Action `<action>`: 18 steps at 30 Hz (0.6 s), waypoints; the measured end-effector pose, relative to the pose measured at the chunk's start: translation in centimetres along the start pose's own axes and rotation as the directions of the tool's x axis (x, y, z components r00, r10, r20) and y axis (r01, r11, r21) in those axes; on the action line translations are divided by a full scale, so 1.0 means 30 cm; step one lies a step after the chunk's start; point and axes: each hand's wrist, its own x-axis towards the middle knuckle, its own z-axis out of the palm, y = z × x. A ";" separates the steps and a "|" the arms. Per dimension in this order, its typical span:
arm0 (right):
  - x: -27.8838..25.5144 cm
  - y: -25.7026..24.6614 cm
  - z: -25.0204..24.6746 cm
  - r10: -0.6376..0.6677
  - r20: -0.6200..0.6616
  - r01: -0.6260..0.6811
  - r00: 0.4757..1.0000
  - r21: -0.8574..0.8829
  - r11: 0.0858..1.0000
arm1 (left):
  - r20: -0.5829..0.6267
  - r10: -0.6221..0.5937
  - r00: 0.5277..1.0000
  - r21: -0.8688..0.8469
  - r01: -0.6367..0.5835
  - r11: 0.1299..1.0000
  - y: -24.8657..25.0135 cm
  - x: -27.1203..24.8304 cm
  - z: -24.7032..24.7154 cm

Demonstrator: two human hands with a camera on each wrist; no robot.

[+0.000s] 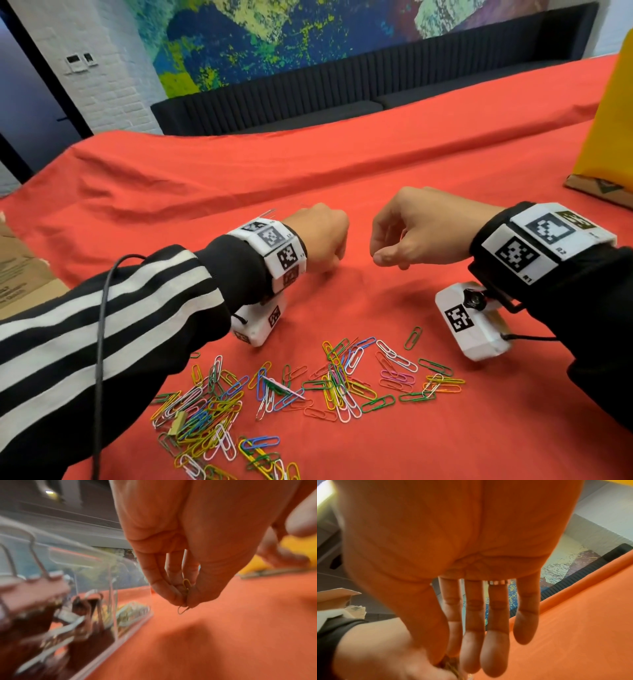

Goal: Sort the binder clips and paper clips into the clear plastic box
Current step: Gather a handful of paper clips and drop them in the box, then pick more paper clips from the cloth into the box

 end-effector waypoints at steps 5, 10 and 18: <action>-0.009 0.031 -0.002 0.022 0.010 -0.022 1.000 0.011 1.000 | -0.237 -0.084 0.968 -0.179 0.042 0.983 -0.111 -0.011 -0.156; -0.024 0.059 0.012 0.048 0.038 -0.048 0.998 0.008 0.999 | -0.236 -0.149 0.960 -0.099 0.129 0.987 -0.185 0.008 -0.171; -0.047 0.042 0.026 0.016 0.061 -0.018 0.998 0.019 1.000 | -0.207 -0.090 0.974 -0.064 0.078 0.995 -0.191 -0.018 -0.149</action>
